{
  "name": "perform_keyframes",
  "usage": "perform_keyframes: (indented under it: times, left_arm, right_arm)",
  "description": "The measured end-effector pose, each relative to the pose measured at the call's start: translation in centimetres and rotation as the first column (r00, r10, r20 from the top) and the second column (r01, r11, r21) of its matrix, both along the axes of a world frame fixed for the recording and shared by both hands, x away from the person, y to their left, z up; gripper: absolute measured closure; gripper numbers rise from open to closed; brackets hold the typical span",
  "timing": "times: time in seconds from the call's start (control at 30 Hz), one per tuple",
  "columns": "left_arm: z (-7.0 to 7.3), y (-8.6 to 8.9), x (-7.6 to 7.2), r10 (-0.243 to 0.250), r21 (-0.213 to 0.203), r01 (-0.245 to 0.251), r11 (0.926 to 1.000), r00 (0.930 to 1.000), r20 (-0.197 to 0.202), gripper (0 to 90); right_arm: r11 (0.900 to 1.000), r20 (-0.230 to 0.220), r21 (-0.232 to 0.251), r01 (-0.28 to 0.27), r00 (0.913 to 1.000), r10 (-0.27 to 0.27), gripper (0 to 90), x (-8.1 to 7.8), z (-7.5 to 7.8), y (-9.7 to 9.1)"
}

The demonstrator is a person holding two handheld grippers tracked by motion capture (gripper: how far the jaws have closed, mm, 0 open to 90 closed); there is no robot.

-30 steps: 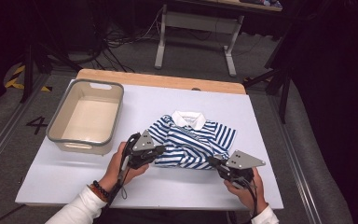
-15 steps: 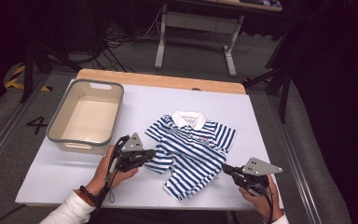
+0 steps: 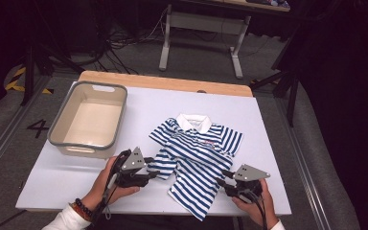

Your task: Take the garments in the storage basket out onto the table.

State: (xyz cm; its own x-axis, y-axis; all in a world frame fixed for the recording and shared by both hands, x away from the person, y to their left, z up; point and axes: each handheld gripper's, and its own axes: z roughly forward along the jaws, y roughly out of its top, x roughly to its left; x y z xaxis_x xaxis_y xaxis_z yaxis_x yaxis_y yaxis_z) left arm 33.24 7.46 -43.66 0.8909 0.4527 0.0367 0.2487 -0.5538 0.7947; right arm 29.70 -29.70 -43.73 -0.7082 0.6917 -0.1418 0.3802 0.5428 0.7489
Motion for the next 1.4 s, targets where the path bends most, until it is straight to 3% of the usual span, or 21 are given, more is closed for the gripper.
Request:
perform_keyframes:
  times: [0.13,0.3,0.4,0.53,0.73,0.93,1.03,1.2,1.27,1.4]
  left_arm:
    - [-1.2,-0.8,-0.1,-0.019,0.053,0.019,0.9984,0.9997,-0.018,43.4]
    - [-2.0,-1.3,0.7,-0.008,0.078,0.012,0.9969,0.999,-0.044,45.5]
    - [-2.2,-1.3,1.2,-0.002,0.059,0.006,0.9982,0.9981,-0.062,51.7]
    - [-2.1,-1.2,1.8,0.01,0.077,-0.005,0.9971,0.9982,-0.058,70.2]
    - [-2.0,-1.0,2.3,-0.006,0.072,0.012,0.9973,0.9972,-0.075,85.2]
    - [-1.2,-0.5,1.8,-0.028,0.071,0.032,0.9969,0.9979,-0.057,87.0]
    - [-0.6,-0.1,1.3,-0.039,0.071,0.042,0.9966,0.9983,-0.043,87.3]
    - [-0.1,0.4,0.3,-0.059,0.051,0.062,0.9968,0.9973,-0.043,87.4]
    - [0.1,0.4,-0.1,-0.06,0.063,0.062,0.9961,0.9977,-0.03,87.3]
    - [0.0,0.8,-0.4,-0.055,0.07,0.057,0.9959,0.9978,-0.037,87.3]
  right_arm:
    - [0.9998,-0.044,0.014,0.011,0.999,-0.011,51.5,0.1,-1.0,0.5]
    - [1.0,-0.071,-0.007,0.002,0.9974,-0.002,56.3,0.1,-1.6,1.1]
    - [0.9997,-0.099,0.023,-0.002,0.9951,0.004,58.7,0.3,-1.8,1.1]
    - [0.9995,-0.111,0.029,-0.014,0.9937,0.017,68.1,0.4,-1.8,1.0]
    - [0.9996,-0.09,0.003,-0.029,0.9955,0.03,89.9,0.4,-1.7,1.1]
    - [0.9995,-0.082,-0.009,-0.03,0.9962,0.029,90.0,0.4,-1.5,0.8]
    - [0.9997,-0.061,-0.023,0.002,0.9981,-0.003,90.0,0.5,-1.1,0.0]
    - [0.9973,-0.043,0.016,0.071,0.9966,-0.07,90.0,0.7,-0.2,-1.8]
    - [0.9972,-0.043,0.034,0.067,0.9969,-0.065,90.0,0.5,-0.1,-1.8]
    - [0.9998,-0.039,0.018,0.009,0.9992,-0.008,87.7,0.0,-0.2,-0.3]
